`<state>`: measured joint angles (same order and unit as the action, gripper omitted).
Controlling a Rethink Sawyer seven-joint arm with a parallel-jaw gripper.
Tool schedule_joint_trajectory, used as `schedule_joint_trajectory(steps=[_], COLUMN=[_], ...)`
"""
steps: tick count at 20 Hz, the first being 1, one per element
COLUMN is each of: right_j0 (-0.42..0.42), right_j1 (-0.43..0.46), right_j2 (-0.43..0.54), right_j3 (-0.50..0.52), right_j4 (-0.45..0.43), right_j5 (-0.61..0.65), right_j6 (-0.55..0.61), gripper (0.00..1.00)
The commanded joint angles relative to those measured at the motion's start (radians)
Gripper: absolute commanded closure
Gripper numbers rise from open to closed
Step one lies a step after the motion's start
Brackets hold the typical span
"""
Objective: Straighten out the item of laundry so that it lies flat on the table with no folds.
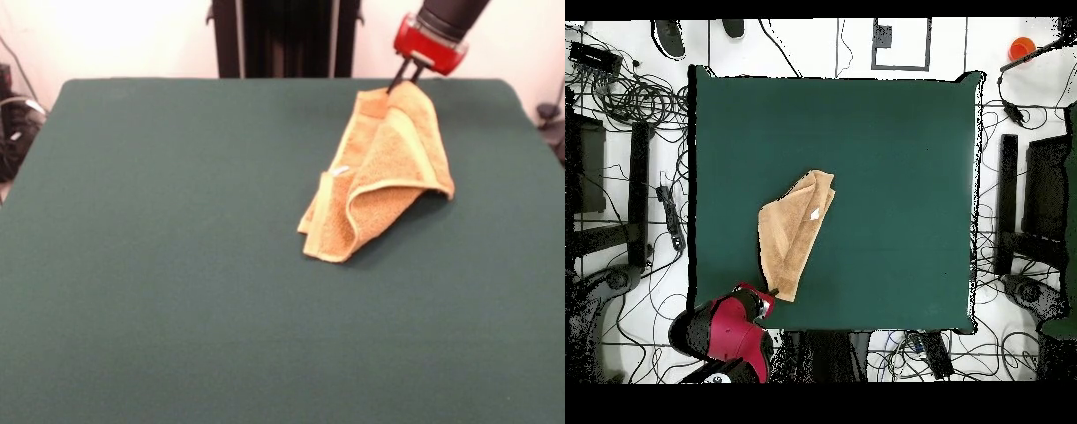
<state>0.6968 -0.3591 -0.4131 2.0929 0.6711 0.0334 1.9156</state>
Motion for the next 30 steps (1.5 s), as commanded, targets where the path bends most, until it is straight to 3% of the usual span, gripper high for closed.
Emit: schedule_joint_trajectory(steps=[1, 11, 12, 23, 30], right_j0=[0.001, 0.047, 0.048, 0.047, -0.005], right_j1=[0.027, 0.053, 0.054, 0.058, 0.034], right_j2=[0.12, 0.074, 0.071, 0.066, 0.081], right_j3=[-0.004, -0.025, -0.026, -0.029, -0.018], right_j4=[0.045, 0.077, 0.077, 0.069, 0.03], right_j5=[-0.003, 0.055, 0.059, 0.068, 0.038], right_j6=[0.281, 0.302, 0.301, 0.289, 0.245], gripper=[1.0, 1.0, 0.0, 0.0, 0.0])
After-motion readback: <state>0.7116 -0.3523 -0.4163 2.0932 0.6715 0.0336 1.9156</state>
